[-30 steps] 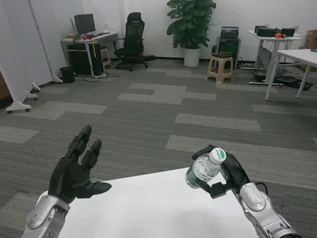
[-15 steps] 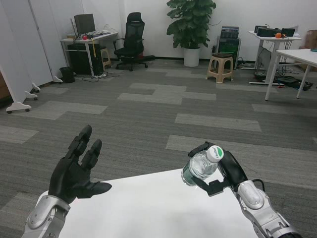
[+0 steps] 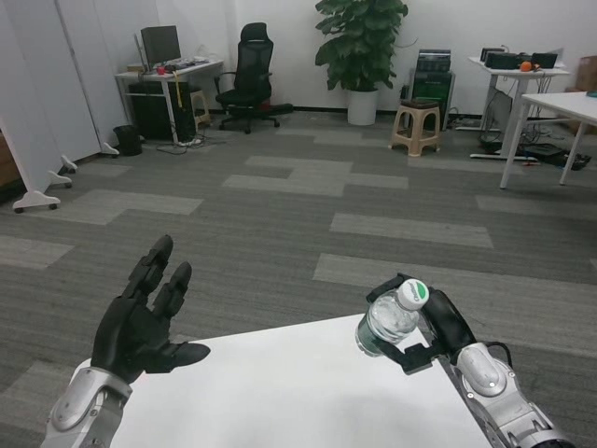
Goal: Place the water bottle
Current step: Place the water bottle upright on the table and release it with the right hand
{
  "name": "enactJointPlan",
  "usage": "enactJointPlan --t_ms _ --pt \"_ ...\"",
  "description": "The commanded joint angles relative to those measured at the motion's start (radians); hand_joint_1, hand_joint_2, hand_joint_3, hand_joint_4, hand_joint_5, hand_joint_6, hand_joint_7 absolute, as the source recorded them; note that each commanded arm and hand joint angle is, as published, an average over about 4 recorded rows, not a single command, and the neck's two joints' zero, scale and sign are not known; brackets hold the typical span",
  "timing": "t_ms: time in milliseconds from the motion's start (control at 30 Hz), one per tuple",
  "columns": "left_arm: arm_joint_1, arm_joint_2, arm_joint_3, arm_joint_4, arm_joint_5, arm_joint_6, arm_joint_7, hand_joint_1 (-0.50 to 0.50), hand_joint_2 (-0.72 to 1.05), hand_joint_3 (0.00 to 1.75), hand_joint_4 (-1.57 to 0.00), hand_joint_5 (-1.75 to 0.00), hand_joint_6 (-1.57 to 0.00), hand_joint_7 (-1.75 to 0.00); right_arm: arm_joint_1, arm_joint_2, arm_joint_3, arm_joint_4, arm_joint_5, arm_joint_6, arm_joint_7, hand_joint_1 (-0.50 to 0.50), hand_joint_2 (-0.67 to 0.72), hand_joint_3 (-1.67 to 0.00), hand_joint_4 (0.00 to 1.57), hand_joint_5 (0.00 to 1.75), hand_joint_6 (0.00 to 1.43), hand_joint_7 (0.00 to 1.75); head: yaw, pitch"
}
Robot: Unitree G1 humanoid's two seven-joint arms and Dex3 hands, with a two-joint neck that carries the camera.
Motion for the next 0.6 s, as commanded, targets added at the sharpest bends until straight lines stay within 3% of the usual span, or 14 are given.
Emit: enactJointPlan --t_ms 33,367,600 --pt "-0.001 0.002 0.002 0.002 0.000 -0.001 0.001 -0.50 0.34 0.09 0.00 0.00 0.00 0.00 -0.008 -0.003 -0.066 0.036 -0.056 0.017 0.012 -0.45 -0.54 -1.27 1.18 1.55 1.28 1.36 0.002 0.000" --pt "-0.001 0.002 0.002 0.002 0.000 -0.001 0.001 -0.50 0.34 0.09 0.00 0.00 0.00 0.00 -0.005 0.024 -0.106 0.155 -0.204 0.013 0.028 -0.46 -0.54 -1.27 1.23 1.55 1.28 1.40 -0.001 0.000" --pt "-0.001 0.002 0.002 0.004 0.000 -0.001 0.001 -0.50 0.34 0.09 0.00 0.00 0.00 0.00 -0.034 0.055 -0.100 0.280 -0.275 -0.002 0.015 -0.46 -0.54 -1.27 1.23 1.65 1.28 1.43 0.000 0.004"
